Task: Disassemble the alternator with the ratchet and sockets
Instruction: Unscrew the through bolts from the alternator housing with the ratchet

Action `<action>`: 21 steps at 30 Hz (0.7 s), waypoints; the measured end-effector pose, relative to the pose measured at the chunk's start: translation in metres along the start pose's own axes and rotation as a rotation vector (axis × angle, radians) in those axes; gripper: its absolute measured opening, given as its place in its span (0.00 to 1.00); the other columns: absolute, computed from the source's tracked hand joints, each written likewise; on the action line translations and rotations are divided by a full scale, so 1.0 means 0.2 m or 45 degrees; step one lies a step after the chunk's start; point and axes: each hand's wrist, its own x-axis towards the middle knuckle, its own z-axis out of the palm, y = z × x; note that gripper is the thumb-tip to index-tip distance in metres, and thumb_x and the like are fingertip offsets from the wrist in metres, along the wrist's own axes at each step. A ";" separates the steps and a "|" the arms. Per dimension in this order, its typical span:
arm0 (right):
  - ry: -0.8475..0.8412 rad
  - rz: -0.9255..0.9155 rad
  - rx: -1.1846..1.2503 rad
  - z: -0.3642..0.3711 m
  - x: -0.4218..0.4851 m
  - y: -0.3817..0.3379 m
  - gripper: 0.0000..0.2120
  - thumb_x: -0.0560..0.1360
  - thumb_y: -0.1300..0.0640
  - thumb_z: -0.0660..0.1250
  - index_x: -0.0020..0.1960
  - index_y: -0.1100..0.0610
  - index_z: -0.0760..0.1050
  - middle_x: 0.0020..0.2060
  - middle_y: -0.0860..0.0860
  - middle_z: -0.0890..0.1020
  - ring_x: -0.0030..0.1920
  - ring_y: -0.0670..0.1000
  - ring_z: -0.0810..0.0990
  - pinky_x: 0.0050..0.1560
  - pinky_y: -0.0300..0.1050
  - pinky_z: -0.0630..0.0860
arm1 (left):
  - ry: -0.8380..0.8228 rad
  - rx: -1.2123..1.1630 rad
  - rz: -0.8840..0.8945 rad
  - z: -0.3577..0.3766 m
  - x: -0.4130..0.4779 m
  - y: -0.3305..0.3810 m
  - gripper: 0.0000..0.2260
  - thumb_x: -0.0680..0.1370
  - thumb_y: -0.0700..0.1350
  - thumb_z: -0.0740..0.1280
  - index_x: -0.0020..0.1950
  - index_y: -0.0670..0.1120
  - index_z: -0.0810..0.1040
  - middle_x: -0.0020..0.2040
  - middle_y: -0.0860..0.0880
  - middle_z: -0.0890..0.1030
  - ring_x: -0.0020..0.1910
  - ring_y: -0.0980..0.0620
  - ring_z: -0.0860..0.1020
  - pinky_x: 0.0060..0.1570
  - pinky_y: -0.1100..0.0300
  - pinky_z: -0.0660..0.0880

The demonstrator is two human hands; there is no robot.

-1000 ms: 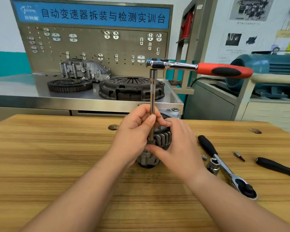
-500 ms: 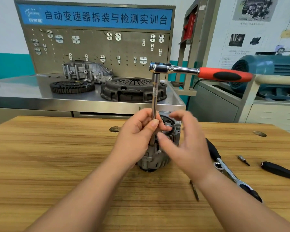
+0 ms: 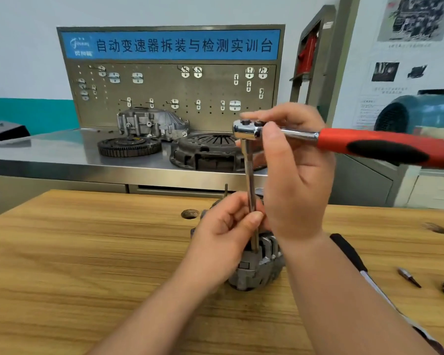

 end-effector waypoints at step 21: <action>-0.151 0.061 0.067 -0.04 0.02 0.03 0.09 0.80 0.67 0.57 0.53 0.56 0.72 0.46 0.55 0.78 0.35 0.58 0.80 0.35 0.35 0.76 | -0.001 0.209 0.106 -0.04 0.02 0.01 0.12 0.80 0.44 0.54 0.55 0.43 0.76 0.46 0.50 0.83 0.50 0.54 0.80 0.55 0.59 0.74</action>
